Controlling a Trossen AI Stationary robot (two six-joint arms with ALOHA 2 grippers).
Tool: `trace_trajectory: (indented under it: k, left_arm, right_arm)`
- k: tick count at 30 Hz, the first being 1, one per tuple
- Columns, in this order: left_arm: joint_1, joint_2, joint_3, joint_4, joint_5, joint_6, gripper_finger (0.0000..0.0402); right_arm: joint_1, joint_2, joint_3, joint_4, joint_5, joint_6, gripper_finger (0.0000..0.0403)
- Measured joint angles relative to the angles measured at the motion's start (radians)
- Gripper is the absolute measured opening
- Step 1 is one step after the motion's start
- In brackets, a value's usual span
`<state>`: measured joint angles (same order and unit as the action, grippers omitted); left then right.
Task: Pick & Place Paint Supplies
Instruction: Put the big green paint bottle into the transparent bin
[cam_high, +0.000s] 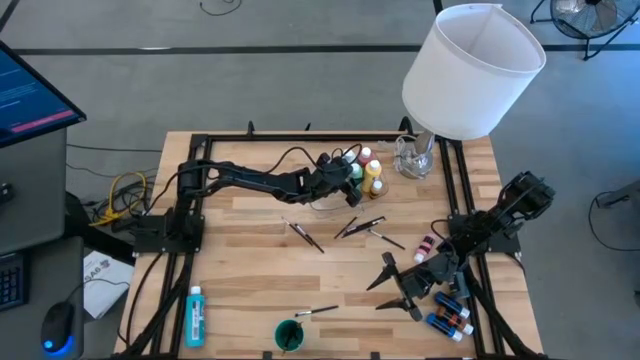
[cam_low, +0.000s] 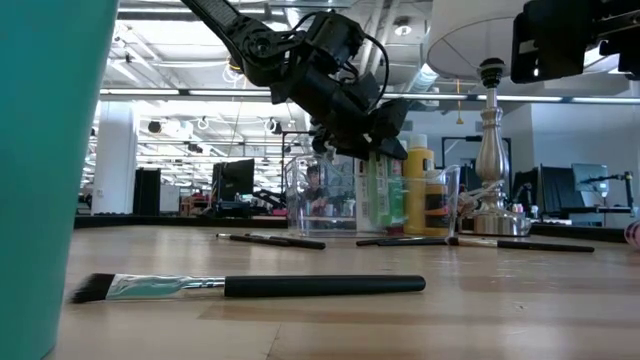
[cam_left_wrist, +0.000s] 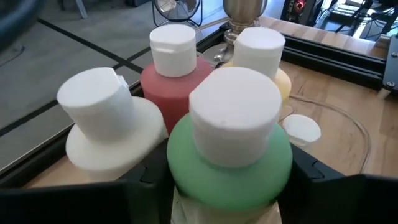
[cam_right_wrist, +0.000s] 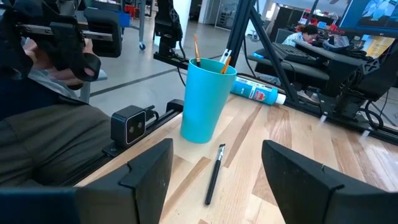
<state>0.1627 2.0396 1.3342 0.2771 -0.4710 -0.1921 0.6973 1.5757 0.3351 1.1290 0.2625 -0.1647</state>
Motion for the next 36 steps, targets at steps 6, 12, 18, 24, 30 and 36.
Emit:
trace_trajectory:
  k: [6,12,18,24,30,36]
  left_arm:
    - [0.000,0.000,0.000,0.001,0.000,0.000,0.0157]
    - [0.000,0.000,0.000,0.001,0.000,0.000,0.0158]
    - [-0.003,0.000,0.000,-0.003,-0.019,0.000,0.0159]
    - [-0.011,0.000,0.000,-0.004,-0.019,0.002,0.0160]
    - [-0.019,0.000,0.000,-0.003,-0.021,0.001,0.0177]
    - [-0.023,0.000,-0.003,-0.005,-0.021,-0.001,0.0201]
  right_arm:
    - [0.000,0.000,0.000,0.000,0.000,0.000,0.0240]
    - [0.000,0.000,0.000,0.000,0.000,0.000,0.0240]
    - [0.000,0.000,0.000,0.000,0.000,0.000,0.0240]
    - [0.000,0.000,0.000,0.000,0.000,0.000,0.0240]
    - [0.000,0.000,0.000,-0.003,0.000,0.000,0.0240]
    - [0.000,0.000,0.000,-0.003,0.000,0.005,0.0240]
